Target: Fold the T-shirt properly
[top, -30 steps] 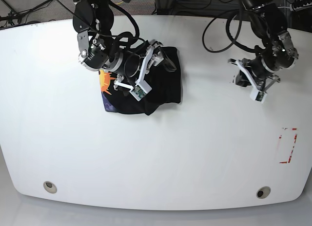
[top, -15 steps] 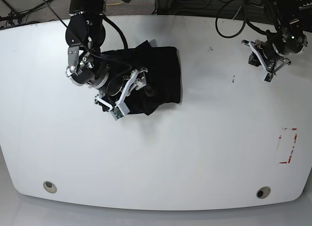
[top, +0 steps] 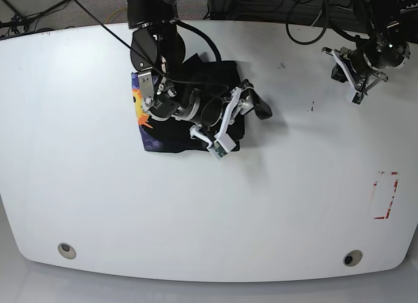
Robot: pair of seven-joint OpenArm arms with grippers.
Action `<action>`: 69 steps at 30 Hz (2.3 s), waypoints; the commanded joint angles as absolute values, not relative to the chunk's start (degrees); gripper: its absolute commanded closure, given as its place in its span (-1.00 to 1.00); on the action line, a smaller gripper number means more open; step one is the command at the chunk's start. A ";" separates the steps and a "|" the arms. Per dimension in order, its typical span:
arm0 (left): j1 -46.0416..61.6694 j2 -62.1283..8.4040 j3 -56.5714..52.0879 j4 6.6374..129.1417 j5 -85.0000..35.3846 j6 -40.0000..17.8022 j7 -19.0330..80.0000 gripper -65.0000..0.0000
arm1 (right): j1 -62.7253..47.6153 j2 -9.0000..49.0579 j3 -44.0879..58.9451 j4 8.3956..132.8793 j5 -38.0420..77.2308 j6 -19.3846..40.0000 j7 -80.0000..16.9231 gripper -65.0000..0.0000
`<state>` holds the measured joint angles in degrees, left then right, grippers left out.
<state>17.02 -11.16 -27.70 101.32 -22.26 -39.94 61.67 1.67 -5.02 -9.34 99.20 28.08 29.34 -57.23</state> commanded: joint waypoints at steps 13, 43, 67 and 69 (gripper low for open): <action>11.12 -11.91 -22.02 102.11 -22.81 -40.00 60.88 0.85 | -5.76 6.90 -9.19 110.55 29.23 29.76 -55.52 -0.61; 2.33 -14.37 1.89 107.03 -22.81 -40.00 60.53 0.85 | -8.04 8.13 -10.86 113.63 30.90 32.92 -55.25 -0.61; 0.04 -10.24 24.13 103.16 -12.35 -40.00 54.02 0.85 | 7.34 13.14 7.87 87.78 34.59 35.30 -52.62 0.31; -0.40 -10.24 24.13 99.82 -10.33 -40.00 53.93 0.85 | 7.52 12.09 7.87 86.73 31.43 35.38 -52.35 0.31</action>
<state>0.75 -10.09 24.29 101.47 -11.07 -39.97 54.74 6.07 12.49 7.70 86.41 32.23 34.87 -53.98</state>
